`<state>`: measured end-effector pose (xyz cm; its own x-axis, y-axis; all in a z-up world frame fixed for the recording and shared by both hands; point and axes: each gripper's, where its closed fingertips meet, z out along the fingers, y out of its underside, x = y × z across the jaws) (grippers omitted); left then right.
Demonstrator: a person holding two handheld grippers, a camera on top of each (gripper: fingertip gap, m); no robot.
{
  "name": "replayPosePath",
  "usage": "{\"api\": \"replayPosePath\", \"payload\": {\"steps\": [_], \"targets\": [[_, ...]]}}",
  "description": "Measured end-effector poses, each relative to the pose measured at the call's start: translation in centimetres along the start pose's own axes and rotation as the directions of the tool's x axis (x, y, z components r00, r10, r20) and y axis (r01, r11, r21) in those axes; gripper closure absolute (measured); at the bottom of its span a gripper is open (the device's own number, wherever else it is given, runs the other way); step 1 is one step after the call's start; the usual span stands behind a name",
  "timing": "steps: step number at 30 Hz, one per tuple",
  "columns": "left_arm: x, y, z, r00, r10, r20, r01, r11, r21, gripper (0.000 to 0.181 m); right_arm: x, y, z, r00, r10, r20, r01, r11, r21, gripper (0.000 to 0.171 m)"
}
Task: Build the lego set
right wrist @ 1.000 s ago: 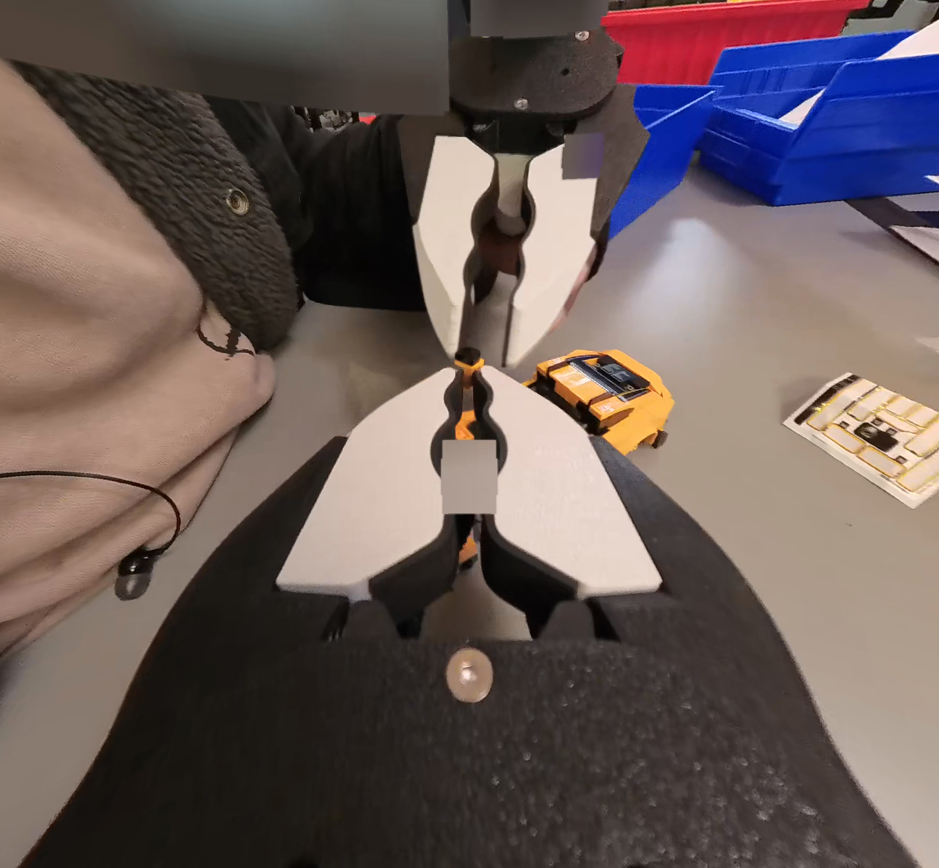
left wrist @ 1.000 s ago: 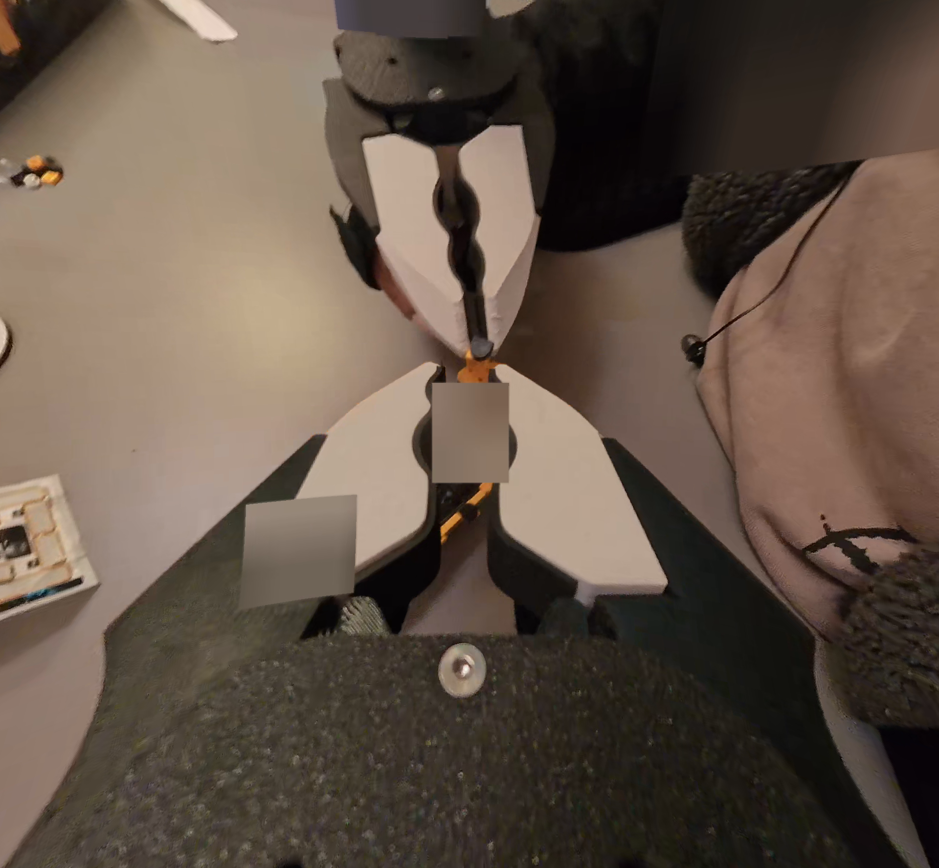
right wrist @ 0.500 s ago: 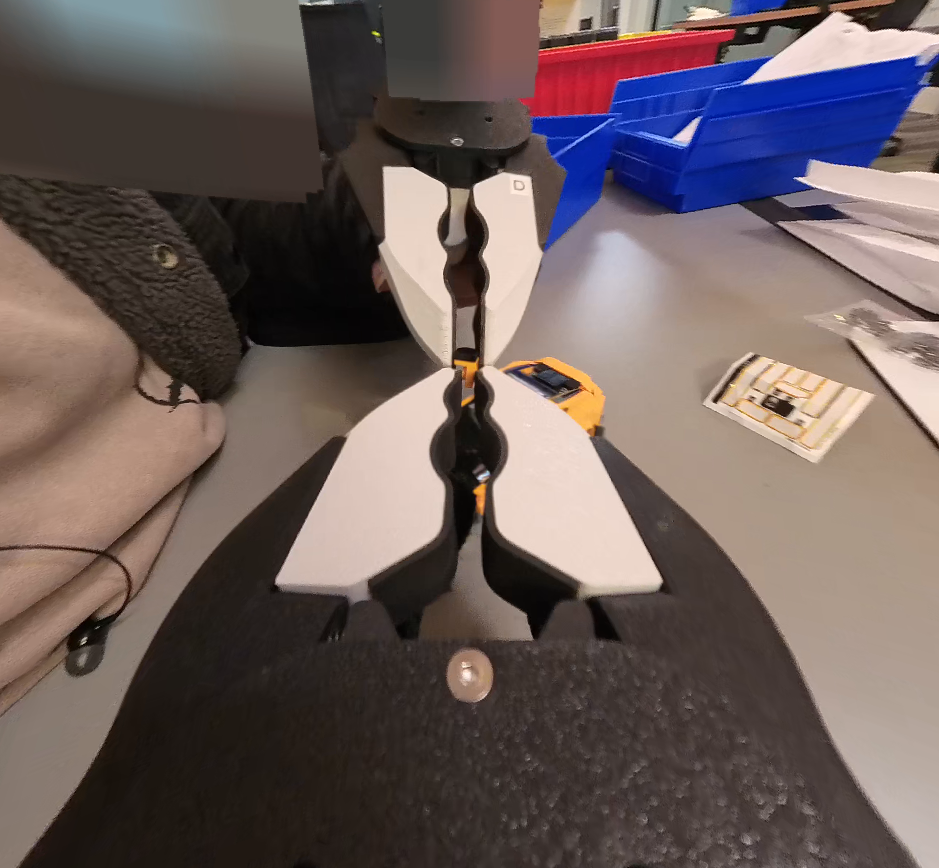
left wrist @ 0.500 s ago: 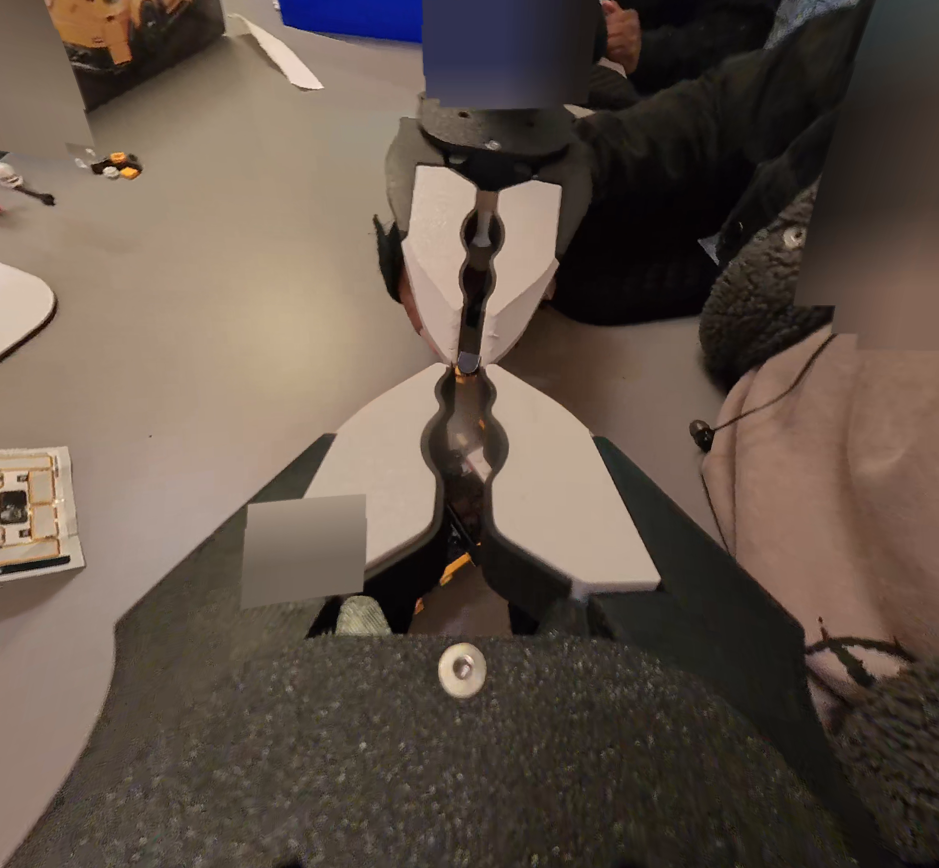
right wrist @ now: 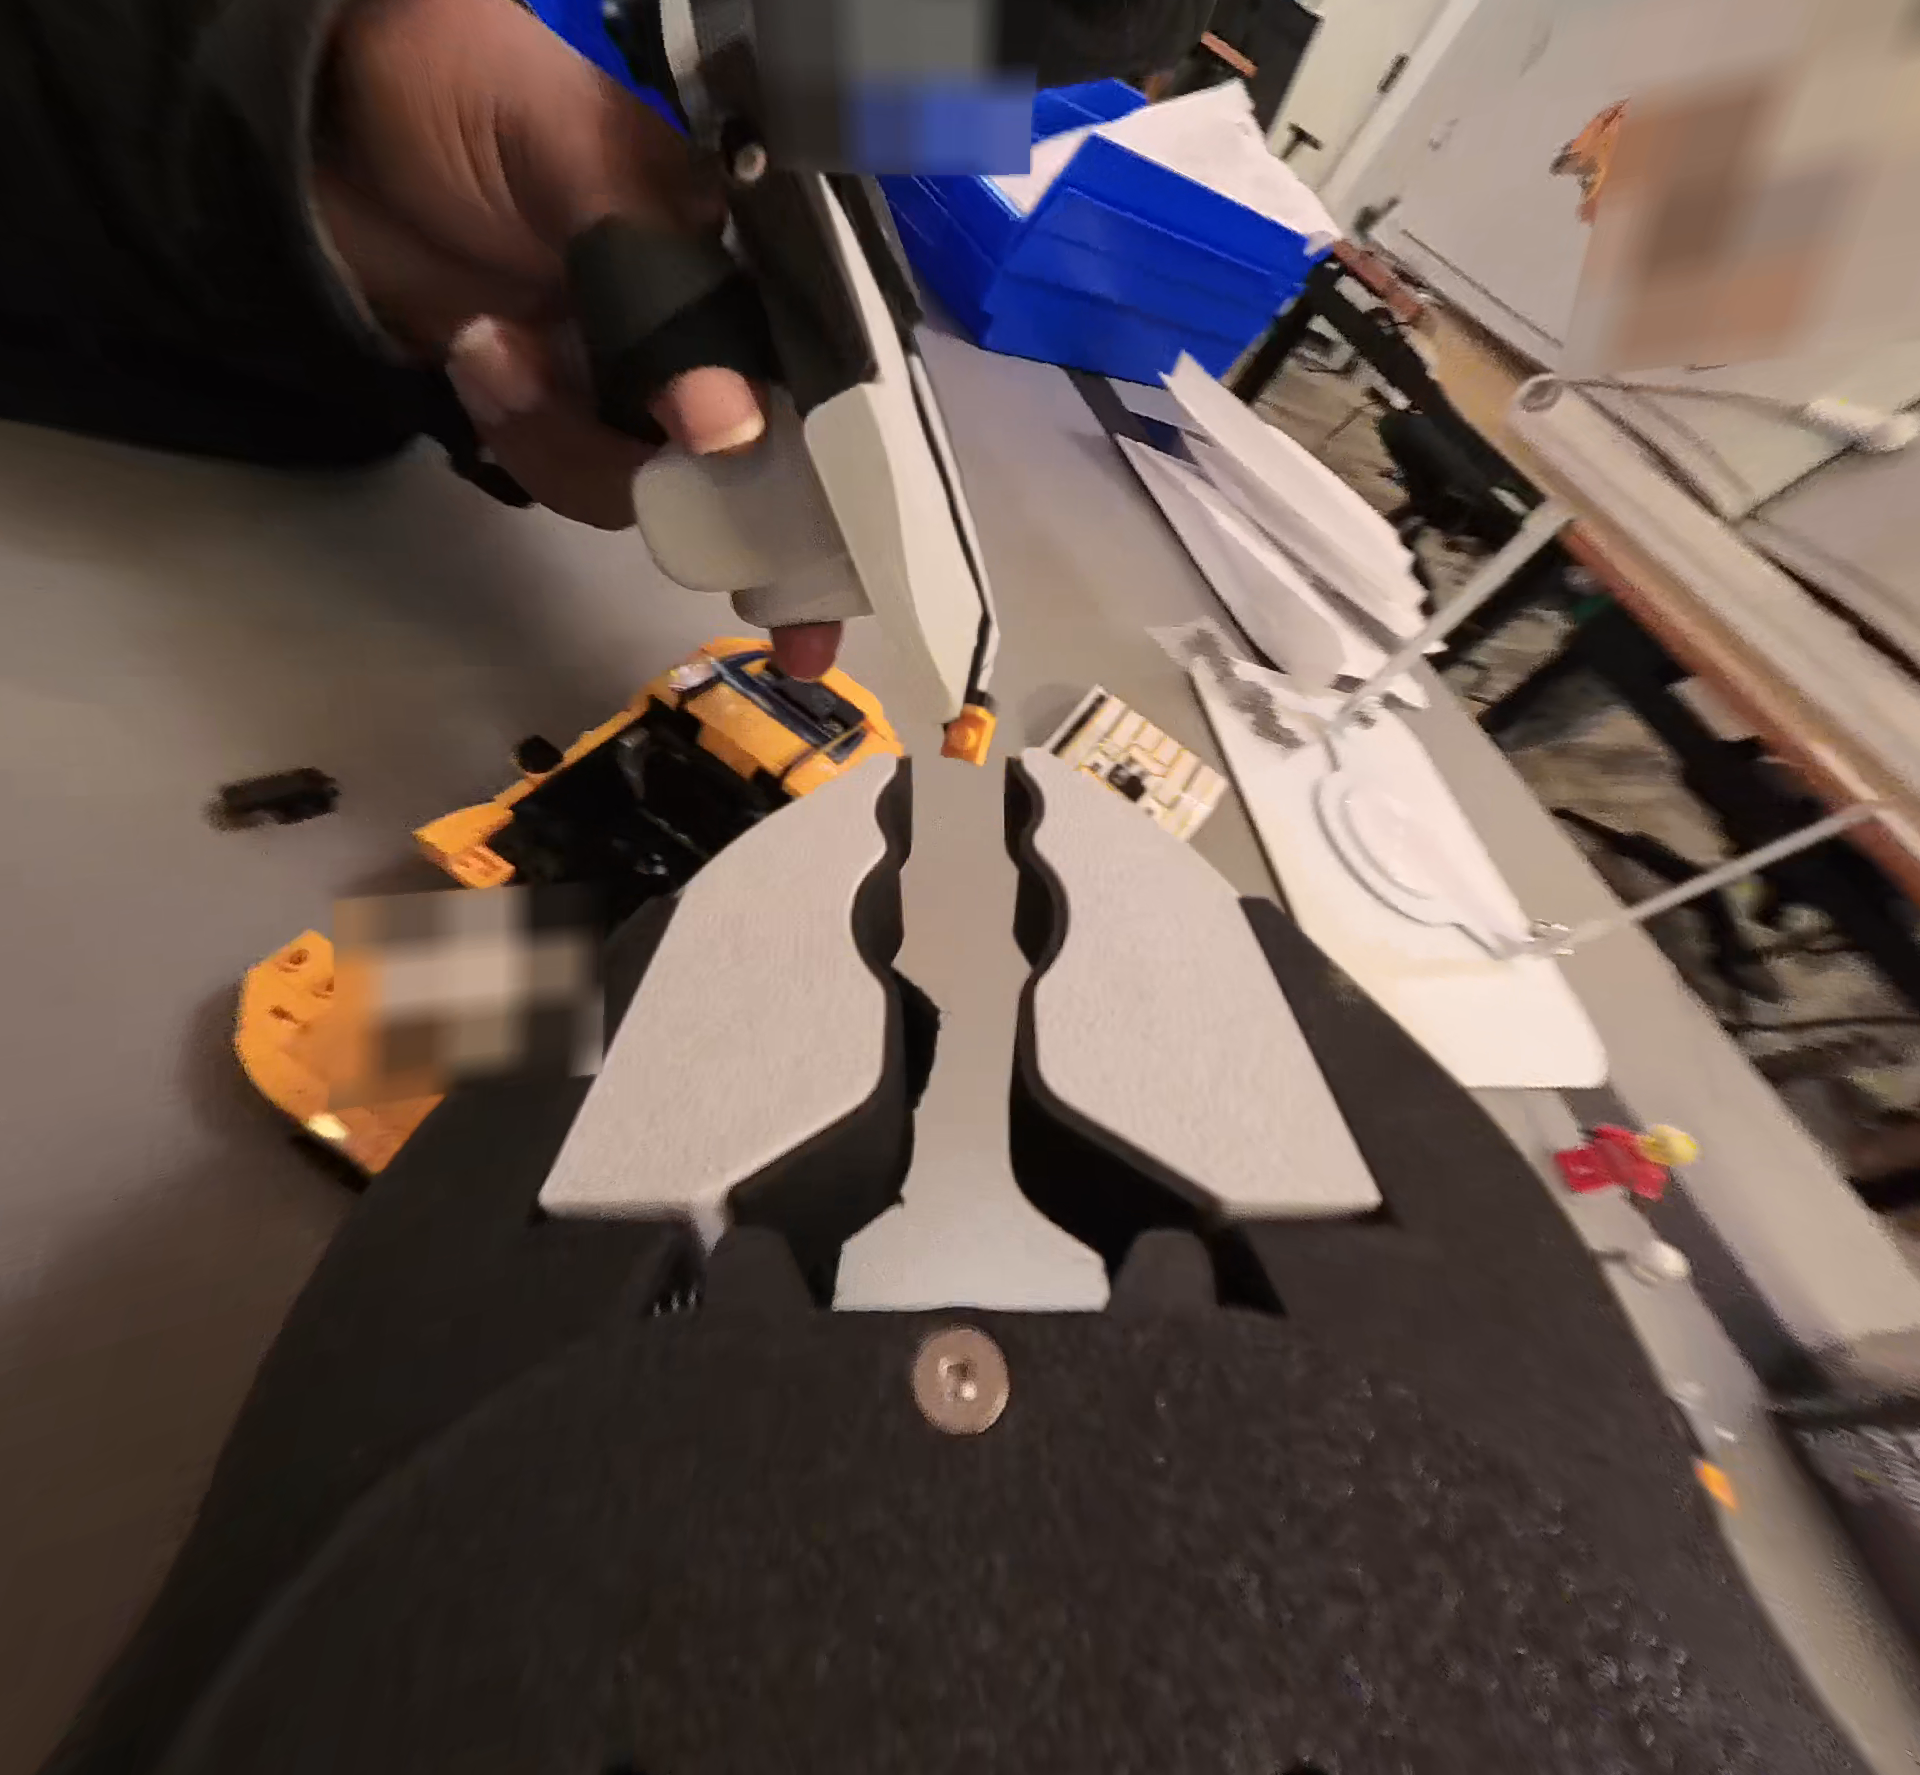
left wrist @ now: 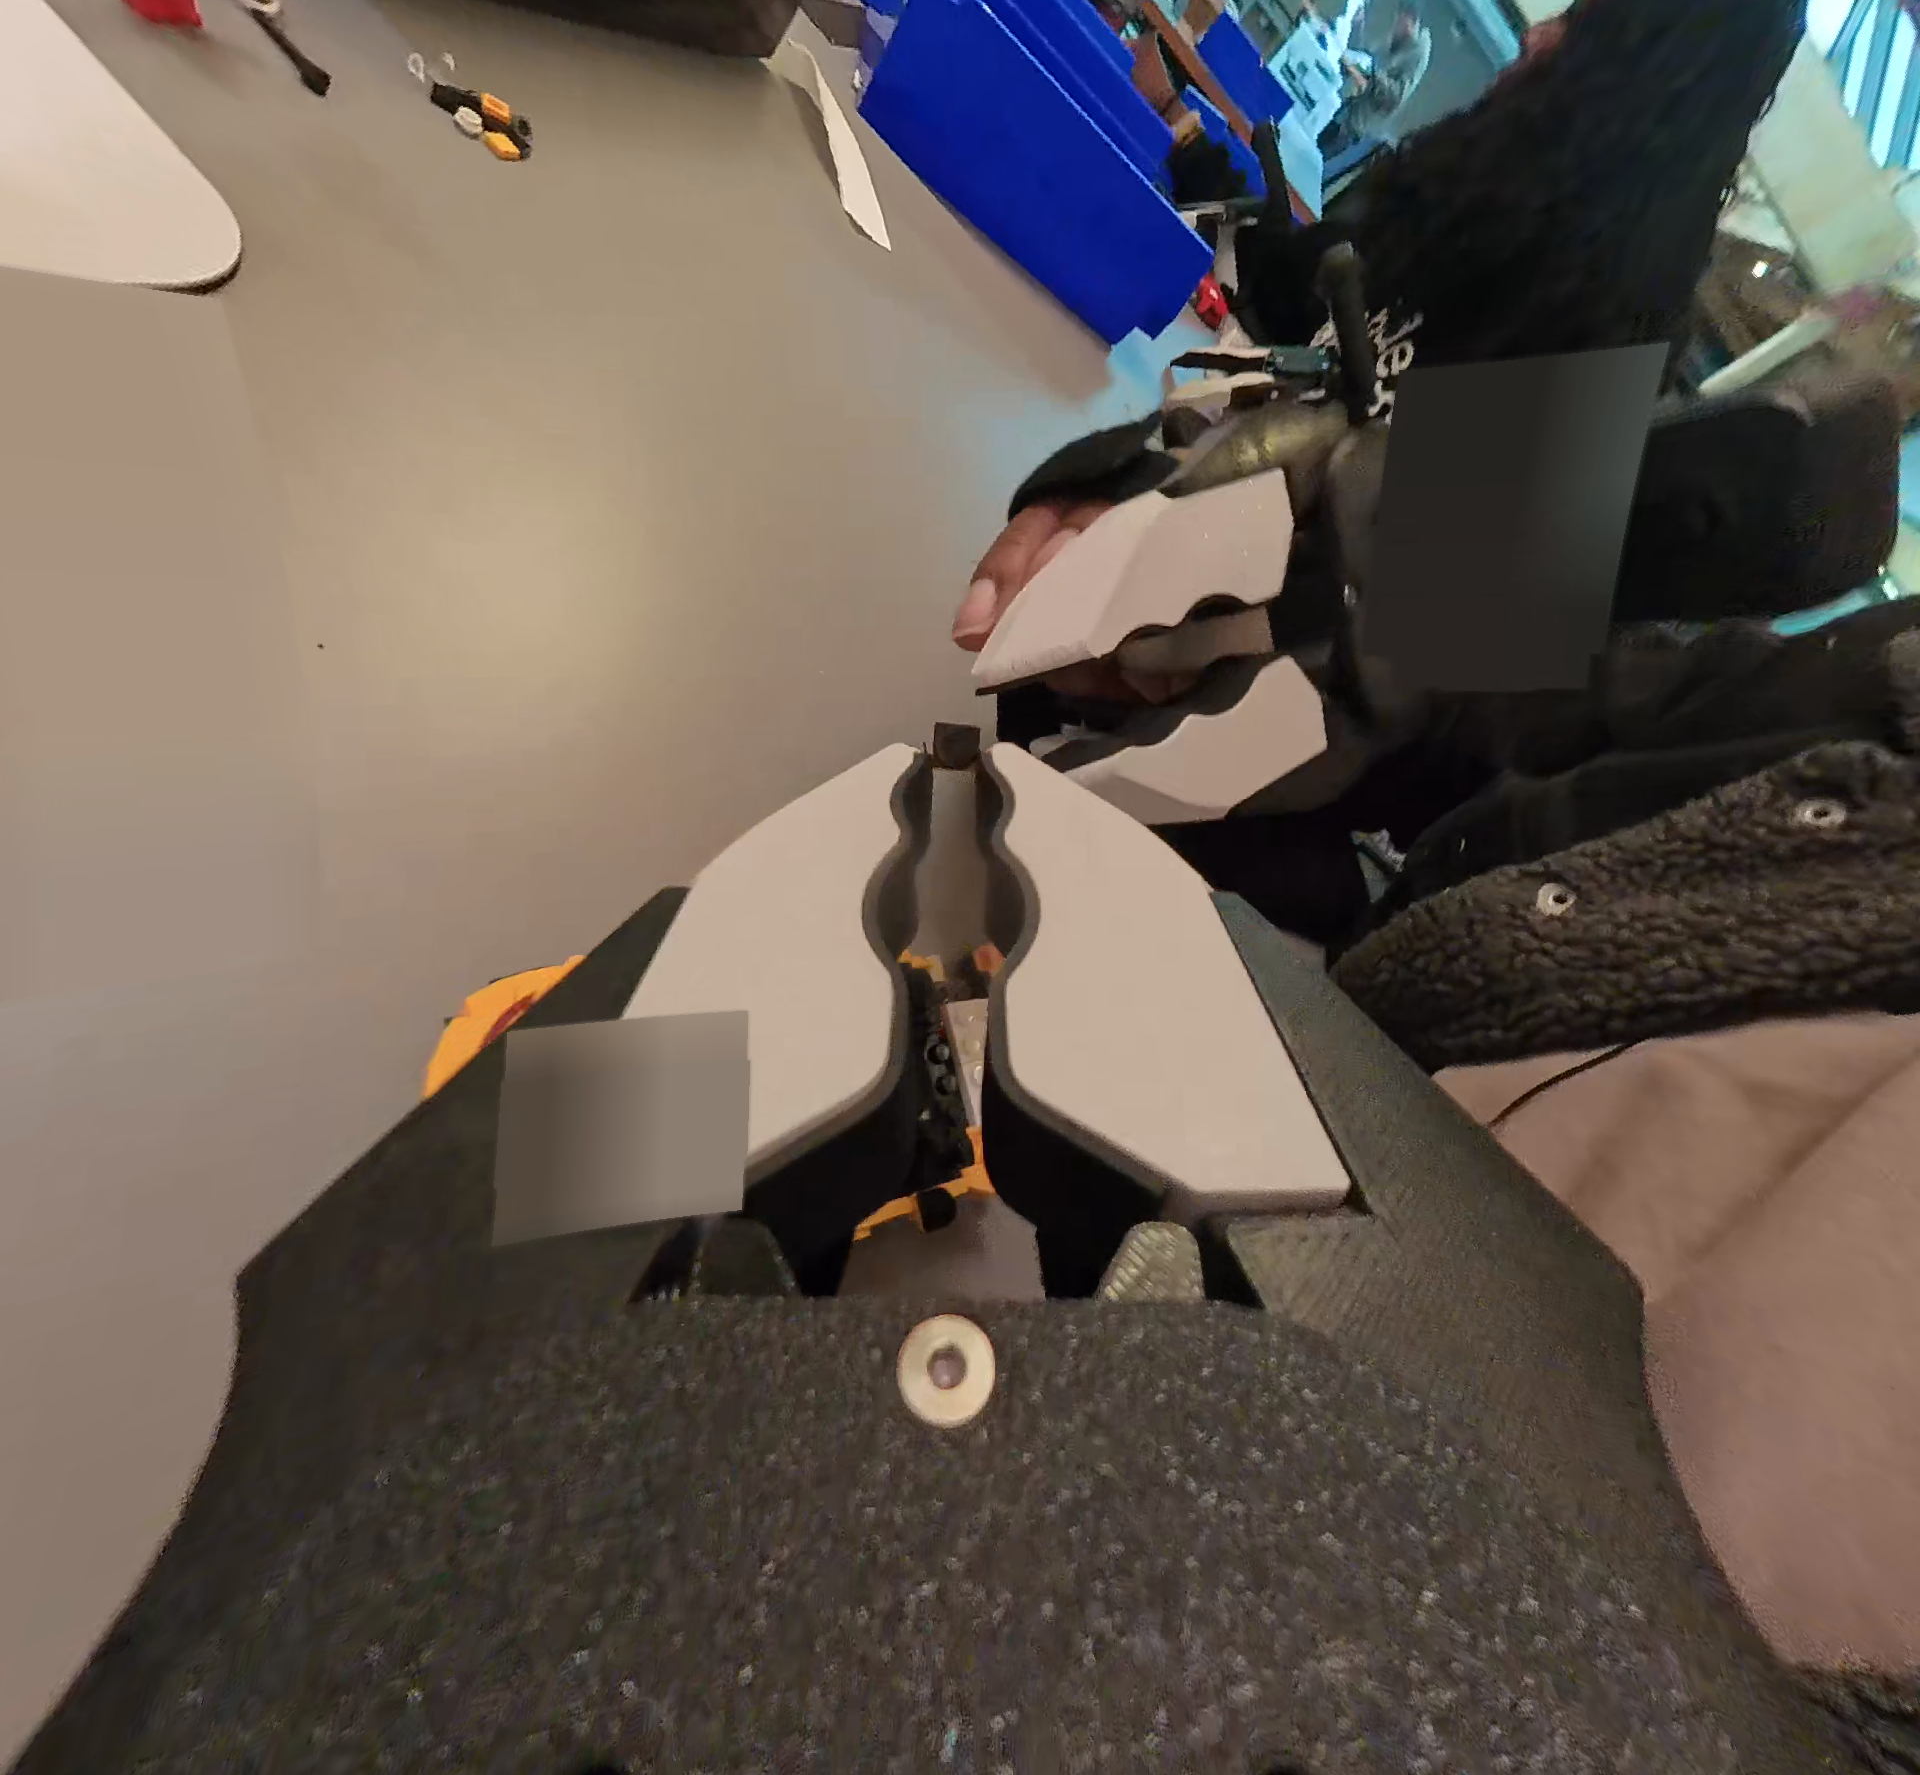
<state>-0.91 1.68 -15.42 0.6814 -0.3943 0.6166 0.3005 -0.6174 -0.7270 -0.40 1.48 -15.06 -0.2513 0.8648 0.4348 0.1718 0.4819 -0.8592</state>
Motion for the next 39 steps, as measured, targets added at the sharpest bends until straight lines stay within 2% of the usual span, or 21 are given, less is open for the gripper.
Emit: {"api": "replayPosePath", "payload": {"steps": [4,6,9,12,16,20,29,35,39], "targets": [[0.1,0.1,0.4,0.999,-0.042,0.002,0.042,0.999,0.006,0.174,0.1,0.4,0.7,0.997,-0.056,-0.053,0.052,0.997,-0.065,0.156],[0.0,0.2,0.6,0.999,-0.05,0.014,0.05,0.999,0.003,0.174,0.1,0.5,0.7,0.996,-0.06,-0.064,0.055,0.996,-0.075,0.161],[0.2,0.1,0.6,0.998,-0.056,-0.002,0.056,0.998,0.013,0.174,0.2,0.5,0.6,0.999,0.029,-0.022,-0.03,0.999,-0.039,0.163],[1.8,-0.2,0.3,0.995,0.021,-0.097,-0.02,1.0,0.01,0.165,-0.3,-0.7,-0.3,0.964,0.204,0.172,-0.223,0.97,0.099,0.164],[3.5,0.2,-0.1,0.964,0.216,-0.159,-0.217,0.976,0.008,0.161,-0.9,-2.4,-2.1,0.833,0.332,0.442,-0.456,0.865,0.209,0.164],[4.8,0.3,0.1,0.928,0.329,-0.176,-0.328,0.944,0.039,0.164,-1.7,-2.7,-2.6,0.766,0.348,0.54,-0.516,0.834,0.196,0.164],[4.1,0.2,0.1,0.938,0.325,-0.117,-0.325,0.945,0.016,0.173,-1.4,-2.2,-2.2,0.791,0.354,0.498,-0.496,0.848,0.185,0.164],[1.8,0.5,0.2,0.974,0.224,-0.016,-0.224,0.974,-0.042,0.173,-0.5,-0.9,-1.2,0.923,0.24,0.302,-0.295,0.943,0.153,0.162],[1.1,0.9,0.4,0.986,0.167,0.017,-0.166,0.984,-0.069,0.173,-0.7,-0.2,-0.6,0.962,0.157,0.223,-0.183,0.978,0.098,0.158]]}}
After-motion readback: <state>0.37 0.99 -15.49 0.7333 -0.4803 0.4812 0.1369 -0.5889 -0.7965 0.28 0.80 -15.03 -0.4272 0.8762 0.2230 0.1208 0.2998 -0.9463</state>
